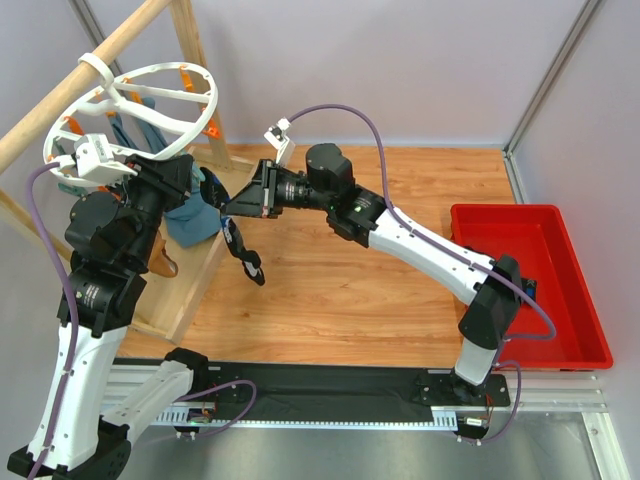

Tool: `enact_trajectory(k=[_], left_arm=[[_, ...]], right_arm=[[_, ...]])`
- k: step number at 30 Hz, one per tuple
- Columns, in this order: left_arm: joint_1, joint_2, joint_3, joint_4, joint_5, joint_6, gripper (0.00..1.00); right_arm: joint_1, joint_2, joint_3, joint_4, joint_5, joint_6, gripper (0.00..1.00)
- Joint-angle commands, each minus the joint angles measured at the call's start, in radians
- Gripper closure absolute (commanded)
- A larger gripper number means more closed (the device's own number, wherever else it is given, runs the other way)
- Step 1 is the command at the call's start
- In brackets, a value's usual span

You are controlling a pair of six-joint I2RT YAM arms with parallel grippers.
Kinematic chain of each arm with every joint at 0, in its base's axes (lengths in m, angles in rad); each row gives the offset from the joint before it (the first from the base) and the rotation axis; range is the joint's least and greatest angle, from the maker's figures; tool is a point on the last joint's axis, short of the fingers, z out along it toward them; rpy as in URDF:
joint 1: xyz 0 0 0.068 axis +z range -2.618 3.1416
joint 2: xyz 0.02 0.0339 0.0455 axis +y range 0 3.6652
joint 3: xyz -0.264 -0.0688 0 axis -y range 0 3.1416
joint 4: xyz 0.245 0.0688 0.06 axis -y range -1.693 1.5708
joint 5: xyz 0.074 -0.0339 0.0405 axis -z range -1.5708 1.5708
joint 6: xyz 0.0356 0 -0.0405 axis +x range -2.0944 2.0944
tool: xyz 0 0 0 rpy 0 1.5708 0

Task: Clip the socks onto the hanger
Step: Clamp the sock onto the hanger.

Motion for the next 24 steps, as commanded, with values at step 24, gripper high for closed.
enact_trajectory(k=[24], left_arm=[[-0.003,-0.030,-0.004,0.012,0.016,0.018,1.00]], right_arm=[[0.034,0.006,0.164,0.010,-0.024,0.002,1.00]])
